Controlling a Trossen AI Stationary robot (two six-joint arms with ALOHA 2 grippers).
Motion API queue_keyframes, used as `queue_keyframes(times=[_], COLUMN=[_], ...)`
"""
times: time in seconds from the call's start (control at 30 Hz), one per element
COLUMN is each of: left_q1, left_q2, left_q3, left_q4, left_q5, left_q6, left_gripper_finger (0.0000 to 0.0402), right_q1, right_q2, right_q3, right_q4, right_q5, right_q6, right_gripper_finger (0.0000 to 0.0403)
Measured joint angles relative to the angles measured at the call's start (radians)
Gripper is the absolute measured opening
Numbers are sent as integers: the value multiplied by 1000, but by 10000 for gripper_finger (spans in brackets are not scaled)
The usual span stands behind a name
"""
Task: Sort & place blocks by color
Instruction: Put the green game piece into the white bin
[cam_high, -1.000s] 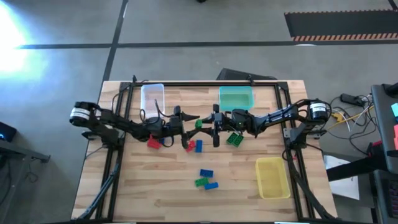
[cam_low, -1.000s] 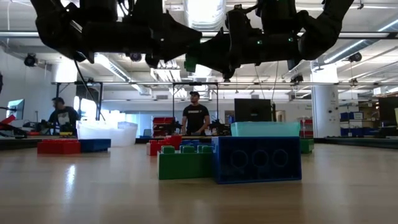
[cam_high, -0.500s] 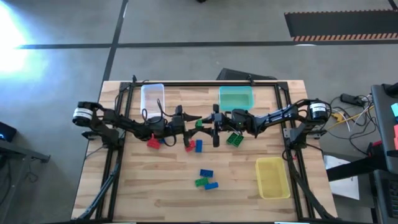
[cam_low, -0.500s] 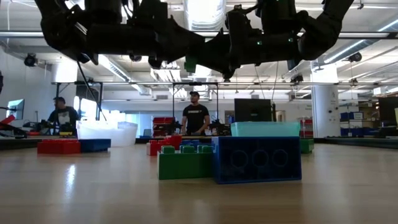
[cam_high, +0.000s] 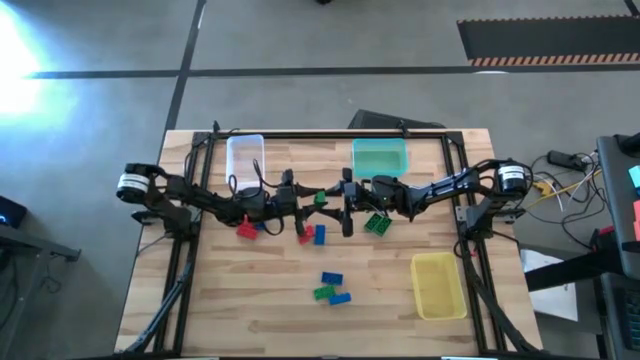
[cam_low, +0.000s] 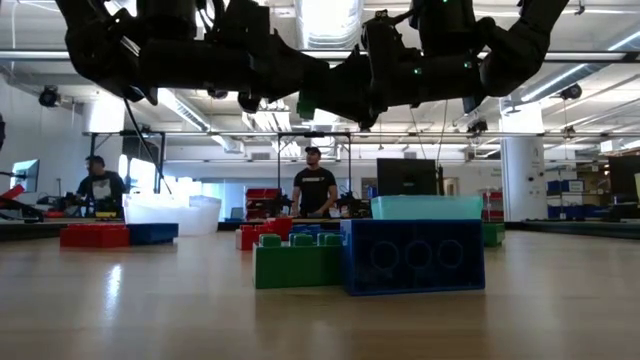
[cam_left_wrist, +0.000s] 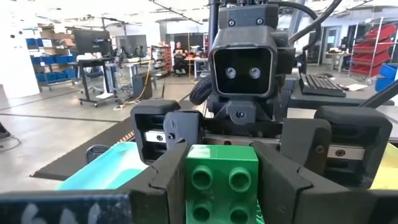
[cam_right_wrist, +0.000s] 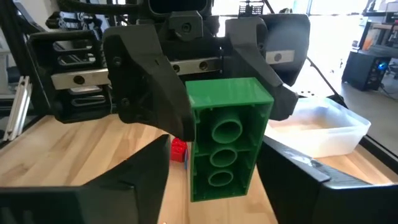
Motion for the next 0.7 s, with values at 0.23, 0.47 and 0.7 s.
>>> queue_keyframes(times=[0.23,0.47,0.7], left_q1=[7,54,155], left_q2=[-35,-140,-296], left_q3=[-7,1,28], left_q4=[-82,-314,-715], left_q5=[-93,-218,-565], left_q6=[5,7,4], left_gripper_finger=[129,129,129], right_q1=[-4,-5,-5], right_q2=[-83,-223,-348], right_q3=[0,0,0], right_q4=[-150,-405,-560], right_q5=[41,205,289], right_q6=[9,2,-34], right_gripper_finger=[258,253,242])
